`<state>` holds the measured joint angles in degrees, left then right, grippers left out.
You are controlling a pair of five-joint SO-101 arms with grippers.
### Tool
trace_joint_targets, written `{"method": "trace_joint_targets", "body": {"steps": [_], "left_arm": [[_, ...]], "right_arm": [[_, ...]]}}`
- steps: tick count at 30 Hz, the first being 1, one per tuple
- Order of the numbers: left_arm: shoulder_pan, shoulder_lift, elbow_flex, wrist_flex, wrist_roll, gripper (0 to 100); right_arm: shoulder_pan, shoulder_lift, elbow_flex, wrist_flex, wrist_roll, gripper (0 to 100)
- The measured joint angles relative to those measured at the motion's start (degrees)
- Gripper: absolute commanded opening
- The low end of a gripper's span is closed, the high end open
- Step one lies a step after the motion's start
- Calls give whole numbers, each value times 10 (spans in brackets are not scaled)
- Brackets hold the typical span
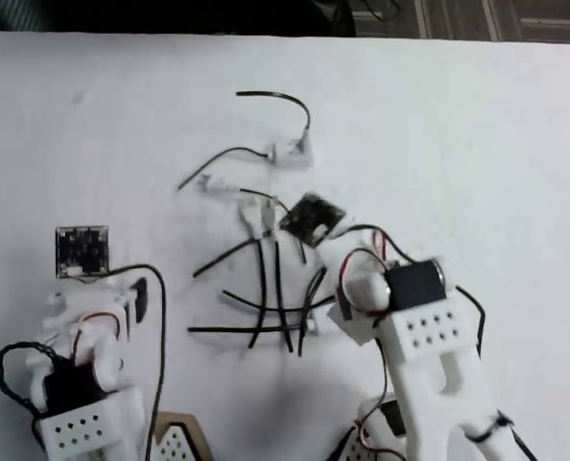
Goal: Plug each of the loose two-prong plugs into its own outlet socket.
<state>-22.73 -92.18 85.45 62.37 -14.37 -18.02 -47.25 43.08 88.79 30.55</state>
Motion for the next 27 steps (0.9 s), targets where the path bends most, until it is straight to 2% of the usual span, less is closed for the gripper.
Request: {"method": "trace_joint_targets", "body": {"steps": [3, 6, 10, 14, 19, 23, 27], "left_arm": [[13, 0, -38, 0, 0, 274], [16, -2, -70, 0, 0, 264], [31, -1, -101, 16, -16, 226], [74, -1, -133, 66, -34, 225], [142, 4, -183, 102, -34, 225], [198, 98, -237, 109, -39, 226], [245, 258, -322, 110, -40, 226]], "right_arm": [[0, -28, 13, -8, -62, 62], [6, -39, 32, -30, -78, 21], [42, -40, 56, -66, -83, 57], [74, -34, 67, -88, -83, 109], [151, -21, 66, -93, -83, 112], [225, -21, 64, -105, -83, 112], [284, -21, 64, -123, -84, 112]]}}
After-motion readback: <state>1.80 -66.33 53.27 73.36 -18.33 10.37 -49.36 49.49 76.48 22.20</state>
